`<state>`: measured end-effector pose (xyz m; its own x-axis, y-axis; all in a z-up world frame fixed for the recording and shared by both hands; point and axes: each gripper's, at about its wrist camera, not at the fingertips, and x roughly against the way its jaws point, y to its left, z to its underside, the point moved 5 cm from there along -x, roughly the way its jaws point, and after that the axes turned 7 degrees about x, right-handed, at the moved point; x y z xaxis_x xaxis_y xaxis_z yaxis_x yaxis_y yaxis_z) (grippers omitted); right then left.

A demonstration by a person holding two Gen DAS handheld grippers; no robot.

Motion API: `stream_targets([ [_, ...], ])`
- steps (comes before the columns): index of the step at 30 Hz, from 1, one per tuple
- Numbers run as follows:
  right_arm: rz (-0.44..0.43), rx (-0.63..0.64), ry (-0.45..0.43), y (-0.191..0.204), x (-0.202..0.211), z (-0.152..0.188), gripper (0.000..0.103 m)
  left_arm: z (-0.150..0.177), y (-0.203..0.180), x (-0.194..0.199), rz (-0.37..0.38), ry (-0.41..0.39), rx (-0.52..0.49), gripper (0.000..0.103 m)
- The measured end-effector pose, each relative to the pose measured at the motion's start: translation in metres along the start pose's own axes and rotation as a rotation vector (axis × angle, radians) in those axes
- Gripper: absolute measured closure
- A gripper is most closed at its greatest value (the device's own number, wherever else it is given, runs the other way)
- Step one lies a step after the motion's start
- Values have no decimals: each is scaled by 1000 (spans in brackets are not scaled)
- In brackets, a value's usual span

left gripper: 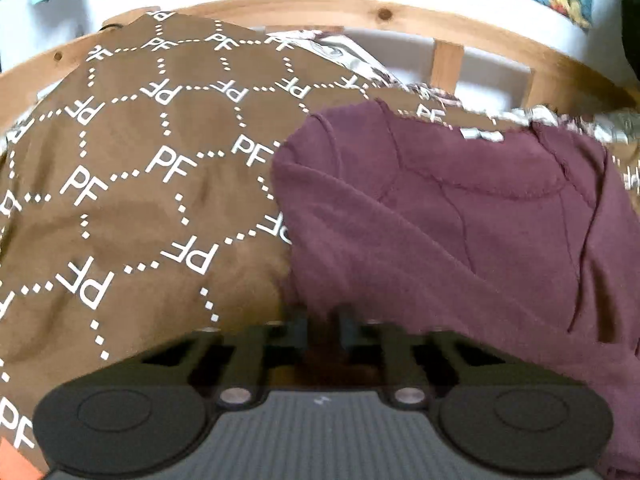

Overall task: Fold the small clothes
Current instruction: 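Grasp the shirt hem with the left tool and lift it toward the collar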

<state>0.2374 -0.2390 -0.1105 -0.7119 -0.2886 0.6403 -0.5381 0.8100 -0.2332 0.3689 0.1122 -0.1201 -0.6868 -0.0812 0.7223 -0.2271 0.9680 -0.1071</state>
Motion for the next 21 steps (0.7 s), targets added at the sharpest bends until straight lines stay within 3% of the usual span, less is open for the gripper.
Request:
stream_targets([
  [7,-1,26,8,3,4,7,1,2,29,9,-92,-52,99,99],
  [12,-6,21,27,2,3,13,1,5,28,-1,-117,-15,66,98],
  [14,-5,24,34,4,2,15,1,5,27,-2,-125,-16,72,93],
  [15,-5,22,38,4,2,16,1,6,26,-1,-137,-16,68,86],
  [17,7,29,41,7,3,19,1,7,25,0,-159,-18,60,62],
  [18,13,42,43,8,3,21,1,8,26,3,-164,-17,68,43],
  [19,20,61,50,11,3,22,1,9,27,6,-155,-21,80,33],
  [21,32,95,62,15,3,25,1,11,30,14,-128,-30,105,25],
])
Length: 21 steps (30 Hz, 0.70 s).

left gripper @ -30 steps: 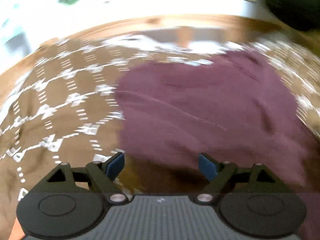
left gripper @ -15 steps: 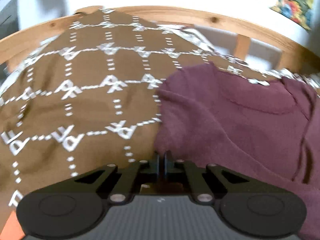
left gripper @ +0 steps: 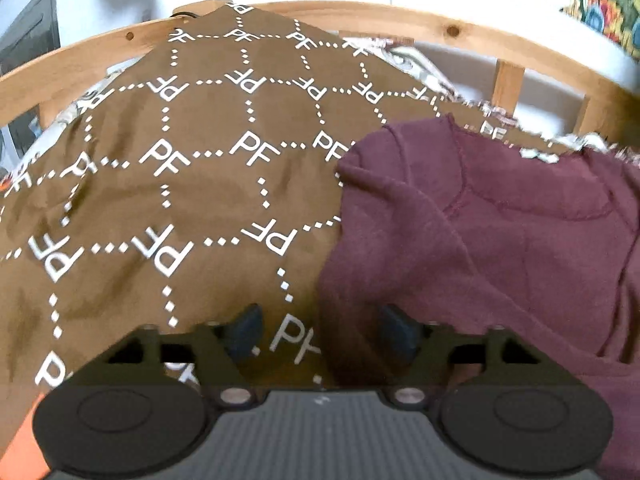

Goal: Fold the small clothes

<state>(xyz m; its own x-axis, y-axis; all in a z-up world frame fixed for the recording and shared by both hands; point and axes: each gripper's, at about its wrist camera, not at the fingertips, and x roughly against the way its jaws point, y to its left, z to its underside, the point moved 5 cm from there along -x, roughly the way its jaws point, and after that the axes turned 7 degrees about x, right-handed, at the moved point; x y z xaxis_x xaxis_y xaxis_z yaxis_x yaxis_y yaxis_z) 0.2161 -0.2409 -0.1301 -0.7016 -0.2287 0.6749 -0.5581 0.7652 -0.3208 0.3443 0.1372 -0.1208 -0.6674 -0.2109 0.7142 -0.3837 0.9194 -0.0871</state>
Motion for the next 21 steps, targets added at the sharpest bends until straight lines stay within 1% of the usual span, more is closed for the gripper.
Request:
stream_targets([
  [1,4,9,2,1,0,1,1,2,2,4,5,1,8,19],
  [5,7,34,5,2,5,3,1,11,2,25,14,-5,-17,11],
  [7,11,48,4,2,8,3,1,20,1,41,24,-18,-44,3],
  [8,13,50,3,2,10,4,1,25,0,49,33,-33,-61,1],
  [10,2,51,-7,2,16,6,1,37,-3,65,58,-54,-105,1],
  [13,-31,60,-33,6,28,10,1,55,-7,83,89,-34,-157,1],
  [17,-74,92,-25,14,43,21,1,78,-11,106,152,-18,-206,1],
  [19,-90,136,-25,21,51,30,1,90,-15,118,180,-14,-244,1],
  [21,-92,191,-35,28,61,39,1,101,-21,129,206,-17,-304,0],
])
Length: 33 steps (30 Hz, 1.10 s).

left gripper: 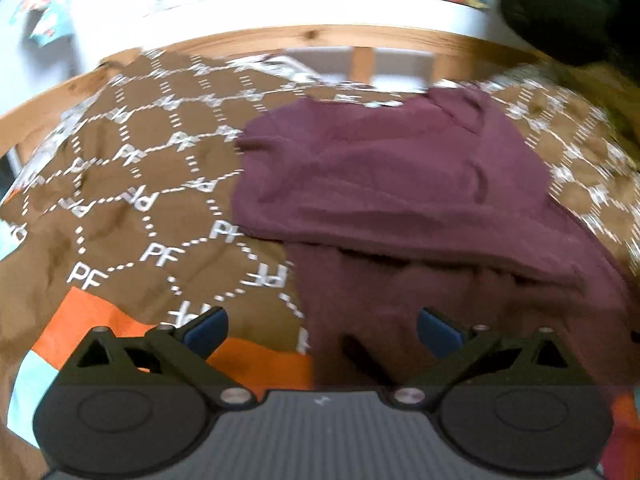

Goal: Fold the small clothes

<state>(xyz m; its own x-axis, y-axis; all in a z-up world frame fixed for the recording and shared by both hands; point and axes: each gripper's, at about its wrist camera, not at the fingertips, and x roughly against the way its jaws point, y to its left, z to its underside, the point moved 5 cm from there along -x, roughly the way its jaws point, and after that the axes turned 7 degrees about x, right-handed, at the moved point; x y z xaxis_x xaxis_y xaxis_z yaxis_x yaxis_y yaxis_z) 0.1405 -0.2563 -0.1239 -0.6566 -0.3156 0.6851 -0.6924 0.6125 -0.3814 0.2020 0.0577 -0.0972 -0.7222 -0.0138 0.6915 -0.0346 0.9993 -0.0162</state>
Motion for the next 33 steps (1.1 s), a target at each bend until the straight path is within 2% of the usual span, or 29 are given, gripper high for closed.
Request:
stream_targets([
  [4,-23,128,8,25,13,16,1,14,-16,13,21,13,-101,0],
  [9,-25,200,18,38,20,26,1,27,-29,24,63,25,-148,0],
  [13,11,298,11,48,24,35,1,34,-37,30,103,38,-177,0],
  [20,197,482,-35,56,27,41,4,43,-58,38,175,42,-253,0],
  [22,219,507,-43,56,23,42,12,44,-63,40,201,35,-268,0],
  [25,210,504,-32,55,18,39,36,47,-72,42,241,44,-286,0],
  [27,192,477,-18,52,15,37,68,50,-78,44,268,50,-301,0],
  [28,177,452,-16,49,15,36,75,52,-81,46,281,50,-315,0],
  [29,156,418,-12,45,16,33,81,55,-84,47,297,47,-336,1],
  [33,104,233,14,29,22,13,90,68,-100,54,376,26,-450,0],
])
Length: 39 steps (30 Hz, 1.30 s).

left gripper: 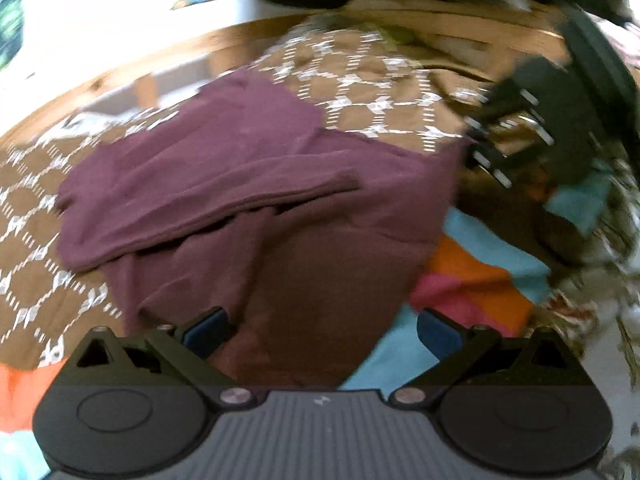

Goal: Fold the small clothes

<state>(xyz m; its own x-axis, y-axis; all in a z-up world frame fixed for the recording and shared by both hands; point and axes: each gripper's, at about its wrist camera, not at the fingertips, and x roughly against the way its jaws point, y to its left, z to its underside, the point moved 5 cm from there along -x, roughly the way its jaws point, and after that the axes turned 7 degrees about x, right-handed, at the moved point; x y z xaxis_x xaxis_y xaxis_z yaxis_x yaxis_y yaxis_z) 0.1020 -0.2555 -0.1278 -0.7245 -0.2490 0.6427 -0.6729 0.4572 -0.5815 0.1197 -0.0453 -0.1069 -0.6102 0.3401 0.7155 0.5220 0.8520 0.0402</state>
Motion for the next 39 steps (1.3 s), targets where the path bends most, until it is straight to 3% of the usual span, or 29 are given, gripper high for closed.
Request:
stream_targets([
  [3,-33,-181,-5,-31,6,-16,92,3,-14,-4,-21,-5,-91,0],
  [7,-54,-324,-42,-67,11,-37,92,6,-25,-18,-77,31,-156,0],
  [13,-132,-475,-50,-101,13,-57,93,6,-19,-36,-67,96,-114,1],
  [17,-139,-519,-63,-117,16,-63,93,7,-3,-36,-73,128,-98,3],
  [24,-130,-526,-69,-127,19,-62,93,14,27,-32,-182,139,-113,11],
  [29,-109,-503,-71,-128,20,-62,93,18,45,-22,-257,141,-127,32],
  [31,-107,-493,-69,-129,21,-60,93,22,46,-17,-285,144,-167,66],
  [32,-109,-484,-67,-128,21,-58,93,24,45,-15,-287,153,-186,76],
  [33,-121,-473,-66,-126,22,-57,93,27,44,-13,-282,167,-198,98],
  [39,-285,-266,-66,-91,37,-38,95,16,60,8,-254,169,-69,99],
])
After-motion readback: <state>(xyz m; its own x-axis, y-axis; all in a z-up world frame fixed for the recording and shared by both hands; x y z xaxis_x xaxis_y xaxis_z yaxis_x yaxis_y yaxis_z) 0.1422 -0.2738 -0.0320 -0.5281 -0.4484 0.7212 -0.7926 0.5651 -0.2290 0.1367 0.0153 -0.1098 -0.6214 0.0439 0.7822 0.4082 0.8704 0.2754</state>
